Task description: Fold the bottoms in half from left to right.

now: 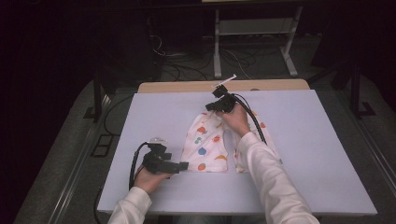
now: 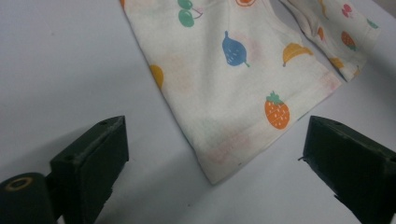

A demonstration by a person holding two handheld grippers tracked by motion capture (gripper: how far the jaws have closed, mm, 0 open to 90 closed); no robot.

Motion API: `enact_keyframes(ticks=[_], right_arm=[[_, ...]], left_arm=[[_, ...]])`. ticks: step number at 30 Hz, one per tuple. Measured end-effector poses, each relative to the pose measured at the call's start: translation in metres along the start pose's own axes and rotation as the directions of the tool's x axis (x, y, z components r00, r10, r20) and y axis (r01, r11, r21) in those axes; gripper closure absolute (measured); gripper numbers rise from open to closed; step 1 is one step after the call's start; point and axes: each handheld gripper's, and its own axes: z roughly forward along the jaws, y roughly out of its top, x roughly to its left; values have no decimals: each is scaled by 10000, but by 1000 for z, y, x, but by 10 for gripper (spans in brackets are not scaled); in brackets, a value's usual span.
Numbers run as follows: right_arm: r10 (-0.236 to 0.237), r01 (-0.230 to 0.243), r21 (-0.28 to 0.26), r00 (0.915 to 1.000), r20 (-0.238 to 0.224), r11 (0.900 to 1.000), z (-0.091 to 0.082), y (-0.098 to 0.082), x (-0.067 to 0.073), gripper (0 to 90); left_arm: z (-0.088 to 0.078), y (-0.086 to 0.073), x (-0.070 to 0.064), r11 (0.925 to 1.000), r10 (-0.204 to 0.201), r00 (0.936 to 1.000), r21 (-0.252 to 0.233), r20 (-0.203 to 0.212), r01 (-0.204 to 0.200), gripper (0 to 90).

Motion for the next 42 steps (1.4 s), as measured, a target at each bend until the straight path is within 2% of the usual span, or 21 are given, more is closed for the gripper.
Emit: enact_keyframes(ticks=[2,6,9,17,25,36,40,42], right_arm=[[-1,1,-14,10000,8,10000,0,0,0,882],[-62,62,1,10000,37,10000,1,0,1,882],[-70,70,-38,10000,36,10000,0,1,1,882],[-79,79,-65,10000,22,9999,0,0,0,882],[-167,167,-28,9999,7,9999,1,1,2,882],[-224,224,-82,9997,-32,9997,-1,1,3,882],[-232,232,-118,9997,-44,9997,-1,1,3,882],[-240,240,-135,9997,-3,9996,-1,1,3,882]], left_arm=[[-1,-1,2,9998,-165,9996,-105,219,167,151],[-2,-3,5,9996,-271,9988,-25,419,273,192],[-2,-4,8,9991,-409,9974,-31,597,411,255],[0,-7,15,9965,-826,9899,218,1156,806,462],[4,-6,17,9932,-1134,9858,395,1236,1093,625],[10,-2,17,9946,-835,9890,718,1219,751,870],[10,0,15,9958,-530,9927,803,1082,444,889],[9,1,13,9963,-436,9926,790,1129,347,890]])
